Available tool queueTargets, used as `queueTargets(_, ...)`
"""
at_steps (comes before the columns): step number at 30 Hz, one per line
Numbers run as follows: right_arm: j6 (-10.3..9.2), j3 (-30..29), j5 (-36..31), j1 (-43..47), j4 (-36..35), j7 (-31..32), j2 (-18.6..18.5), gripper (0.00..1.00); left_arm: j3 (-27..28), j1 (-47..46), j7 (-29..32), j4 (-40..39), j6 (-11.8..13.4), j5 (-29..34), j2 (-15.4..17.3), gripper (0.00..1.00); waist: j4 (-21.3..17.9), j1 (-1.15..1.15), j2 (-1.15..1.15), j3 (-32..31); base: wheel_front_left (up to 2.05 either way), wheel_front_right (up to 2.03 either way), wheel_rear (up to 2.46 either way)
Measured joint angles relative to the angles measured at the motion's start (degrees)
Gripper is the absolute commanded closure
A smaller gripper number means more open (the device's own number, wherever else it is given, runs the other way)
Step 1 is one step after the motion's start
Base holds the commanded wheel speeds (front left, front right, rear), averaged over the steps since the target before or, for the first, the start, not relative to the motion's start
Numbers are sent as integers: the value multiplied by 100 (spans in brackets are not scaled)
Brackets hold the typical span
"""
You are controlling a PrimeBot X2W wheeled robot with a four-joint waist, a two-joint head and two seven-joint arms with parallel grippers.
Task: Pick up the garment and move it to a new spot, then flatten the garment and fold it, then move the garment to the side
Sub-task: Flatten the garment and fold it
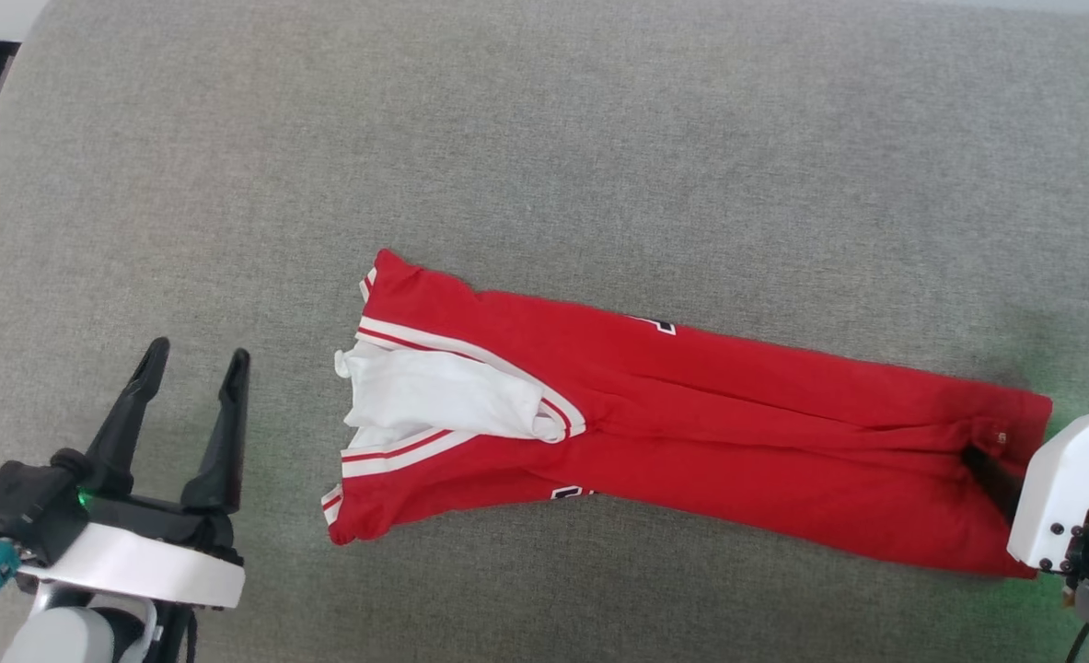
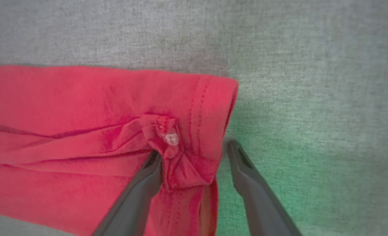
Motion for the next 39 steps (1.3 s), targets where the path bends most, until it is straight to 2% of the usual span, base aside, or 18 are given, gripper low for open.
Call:
queueTargets(1,0,-10,-15,-15,15,8,5,100,8,12,0,-56,0,41,-25,0,5,0,0,6,0,0,0)
queueTargets(8,15,-125,-96,-238,93,-87,142,100,57,41,0,-311,0,125,-32,0,-81,0,0,66,0,0,0)
queueTargets(12,15,-294,-185,-655,131,-276,116,100,127,71,-1,-383,-1,96,32,0,-244,0,0,91,0,0,0)
queueTargets(17,14,-909,-458,-1094,110,-494,-275,100,177,54,0,-552,0,98,120,0,-456,-1,0,168,0,0,0)
queueTargets(23,13,-1989,-740,-1134,172,-762,-907,100,114,-49,-1,-555,-1,97,114,0,-555,0,0,175,0,0,0)
queueTargets(27,5,-2303,-734,-1221,285,-938,-973,100,86,-49,0,-544,-1,67,122,0,-615,0,0,158,0,0,0)
queueTargets(30,3,-2062,-612,-1200,237,-958,-886,100,49,-47,0,-508,-1,62,141,0,-657,0,0,123,0,0,0)
queueTargets(33,3,-1564,-400,-1016,-20,-876,-764,100,-9,-43,0,-445,-1,62,133,0,-659,0,0,56,0,0,0)
queueTargets(37,0,-580,-131,-459,-638,-603,-647,100,-100,-27,0,-436,-1,-81,102,0,-630,0,0,-47,0,0,0)
queueTargets(38,0,-580,-131,-459,-638,-603,-647,100,-100,-27,0,-436,-1,-81,102,0,-630,0,0,-47,0,0,0)
queueTargets(39,0,-330,-65,-359,-817,-521,-594,100,-108,-18,0,-431,0,-96,101,0,-623,0,0,-67,0,0,0)
